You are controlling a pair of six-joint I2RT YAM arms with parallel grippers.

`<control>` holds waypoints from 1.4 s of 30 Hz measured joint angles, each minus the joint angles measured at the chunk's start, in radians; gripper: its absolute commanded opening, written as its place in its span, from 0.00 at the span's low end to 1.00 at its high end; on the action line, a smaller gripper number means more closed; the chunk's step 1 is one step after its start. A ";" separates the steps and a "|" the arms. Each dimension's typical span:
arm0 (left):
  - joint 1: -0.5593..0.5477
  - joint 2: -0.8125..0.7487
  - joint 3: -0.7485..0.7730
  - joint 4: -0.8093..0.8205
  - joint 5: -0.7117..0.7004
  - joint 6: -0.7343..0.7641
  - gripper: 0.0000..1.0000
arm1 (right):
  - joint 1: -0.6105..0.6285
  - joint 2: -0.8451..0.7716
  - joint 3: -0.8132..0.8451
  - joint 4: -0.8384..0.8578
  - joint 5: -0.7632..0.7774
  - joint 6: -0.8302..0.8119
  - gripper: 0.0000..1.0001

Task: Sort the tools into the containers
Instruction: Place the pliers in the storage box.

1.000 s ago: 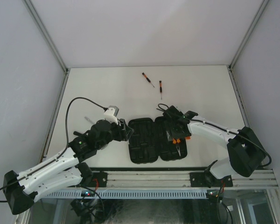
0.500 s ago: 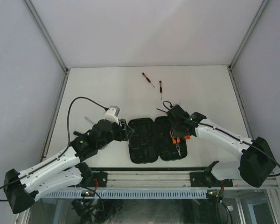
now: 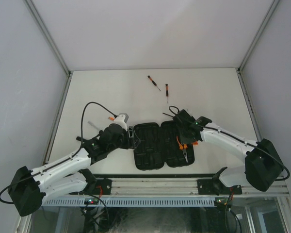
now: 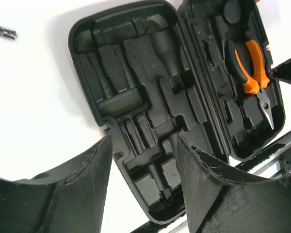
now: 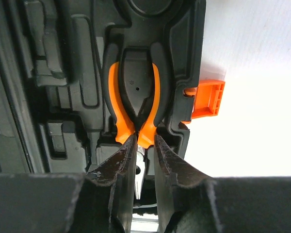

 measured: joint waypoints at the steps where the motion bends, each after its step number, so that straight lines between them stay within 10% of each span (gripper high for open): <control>1: 0.003 0.006 -0.007 0.002 0.007 -0.001 0.59 | -0.002 0.007 -0.003 -0.001 0.000 0.003 0.18; 42: 0.034 0.016 -0.014 0.033 0.055 -0.008 0.59 | -0.039 0.148 -0.007 0.035 -0.046 0.011 0.04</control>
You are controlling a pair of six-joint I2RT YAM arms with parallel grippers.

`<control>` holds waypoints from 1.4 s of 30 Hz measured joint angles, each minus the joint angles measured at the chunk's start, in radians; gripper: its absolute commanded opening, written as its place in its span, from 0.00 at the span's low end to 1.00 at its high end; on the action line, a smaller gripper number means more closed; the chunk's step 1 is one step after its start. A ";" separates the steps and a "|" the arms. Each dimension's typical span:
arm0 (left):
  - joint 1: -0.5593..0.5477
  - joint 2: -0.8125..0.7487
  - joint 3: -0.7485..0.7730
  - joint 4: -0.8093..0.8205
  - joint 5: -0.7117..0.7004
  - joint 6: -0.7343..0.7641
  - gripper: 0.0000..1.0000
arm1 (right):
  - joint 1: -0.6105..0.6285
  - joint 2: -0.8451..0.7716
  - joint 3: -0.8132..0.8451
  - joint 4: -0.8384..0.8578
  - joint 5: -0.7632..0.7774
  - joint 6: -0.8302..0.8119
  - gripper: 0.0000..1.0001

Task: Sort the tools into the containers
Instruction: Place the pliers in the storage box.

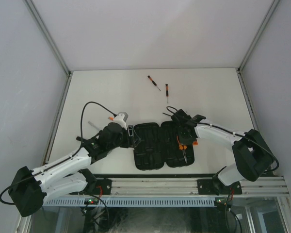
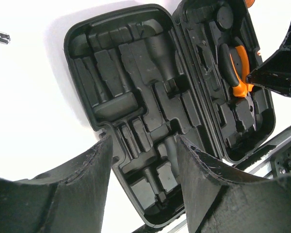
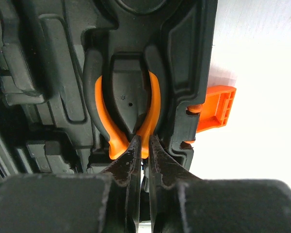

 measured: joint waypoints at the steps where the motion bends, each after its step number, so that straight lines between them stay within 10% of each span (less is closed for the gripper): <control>1: 0.000 0.001 0.000 0.003 0.000 0.000 0.59 | 0.000 0.000 0.000 0.000 -0.001 0.000 0.04; 24: 0.061 0.000 0.000 0.007 0.020 0.001 0.59 | 0.002 -0.225 -0.060 0.018 -0.040 0.000 0.33; 42: 0.070 0.001 0.000 0.000 0.024 0.003 0.58 | 0.028 -0.132 -0.059 0.083 -0.065 -0.001 0.16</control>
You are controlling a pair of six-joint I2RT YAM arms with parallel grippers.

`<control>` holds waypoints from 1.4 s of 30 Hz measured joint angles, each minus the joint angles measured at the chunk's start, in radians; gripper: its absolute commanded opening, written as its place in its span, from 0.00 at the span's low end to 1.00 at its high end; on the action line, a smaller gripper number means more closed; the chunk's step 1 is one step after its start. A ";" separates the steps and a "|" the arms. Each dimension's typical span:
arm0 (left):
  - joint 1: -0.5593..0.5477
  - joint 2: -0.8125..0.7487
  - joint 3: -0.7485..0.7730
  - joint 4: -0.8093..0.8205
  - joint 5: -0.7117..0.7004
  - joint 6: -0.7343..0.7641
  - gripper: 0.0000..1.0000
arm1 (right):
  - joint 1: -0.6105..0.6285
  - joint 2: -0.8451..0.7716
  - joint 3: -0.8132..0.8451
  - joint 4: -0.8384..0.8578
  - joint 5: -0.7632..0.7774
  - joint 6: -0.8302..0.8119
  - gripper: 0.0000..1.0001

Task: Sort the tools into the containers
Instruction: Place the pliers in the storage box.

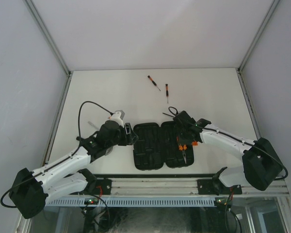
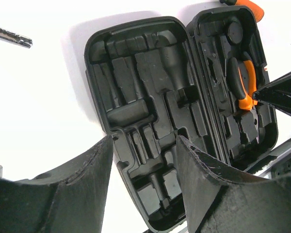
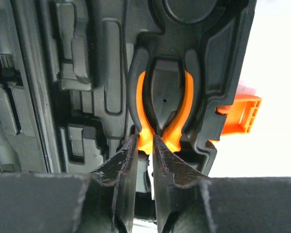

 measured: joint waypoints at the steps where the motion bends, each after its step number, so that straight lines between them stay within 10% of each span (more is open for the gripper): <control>1: 0.001 0.001 0.000 0.000 0.001 0.000 0.58 | 0.000 0.004 0.002 0.005 0.000 0.000 0.16; 42: 0.028 -0.004 -0.016 -0.008 0.018 0.007 0.58 | -0.053 0.262 0.173 0.034 0.006 -0.037 0.05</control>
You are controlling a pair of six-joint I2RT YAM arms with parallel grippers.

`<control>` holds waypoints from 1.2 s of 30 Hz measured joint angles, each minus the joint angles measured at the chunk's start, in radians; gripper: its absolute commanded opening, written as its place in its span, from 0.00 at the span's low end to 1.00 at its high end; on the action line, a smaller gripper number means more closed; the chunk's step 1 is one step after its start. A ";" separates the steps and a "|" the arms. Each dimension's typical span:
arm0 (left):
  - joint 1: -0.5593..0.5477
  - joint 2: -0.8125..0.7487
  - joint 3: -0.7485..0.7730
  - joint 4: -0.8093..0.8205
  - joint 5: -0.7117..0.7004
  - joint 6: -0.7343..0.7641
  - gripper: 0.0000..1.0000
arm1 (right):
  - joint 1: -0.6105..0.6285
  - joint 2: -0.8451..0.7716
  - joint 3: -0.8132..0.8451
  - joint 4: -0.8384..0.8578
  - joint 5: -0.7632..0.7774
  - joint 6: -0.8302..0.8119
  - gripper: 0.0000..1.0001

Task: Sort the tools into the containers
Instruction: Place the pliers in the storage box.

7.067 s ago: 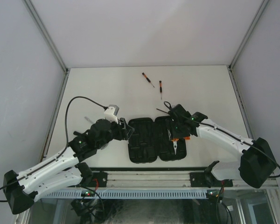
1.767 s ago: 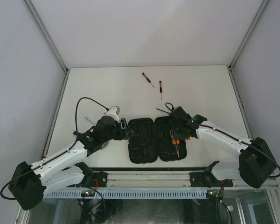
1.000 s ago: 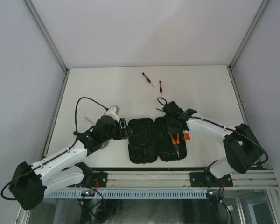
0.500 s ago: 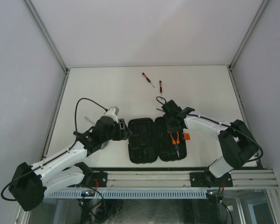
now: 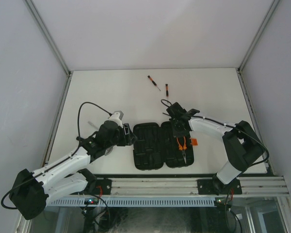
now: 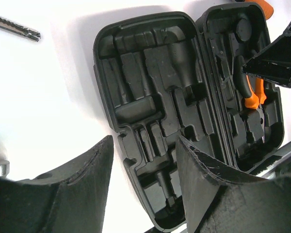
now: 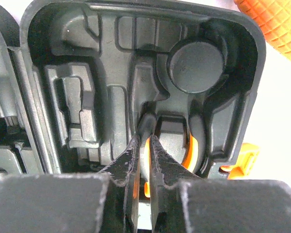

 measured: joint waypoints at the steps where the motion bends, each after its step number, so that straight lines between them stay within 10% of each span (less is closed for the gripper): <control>1: 0.000 0.000 0.000 0.000 0.000 0.000 0.58 | 0.000 0.004 0.003 -0.004 0.000 0.000 0.04; 20: 0.006 -0.001 0.000 0.000 0.003 0.000 0.58 | 0.002 0.021 -0.005 0.004 -0.006 0.011 0.01; 36: 0.072 -0.050 0.000 -0.021 0.011 0.000 0.59 | 0.013 -0.254 -0.045 0.023 -0.040 -0.009 0.36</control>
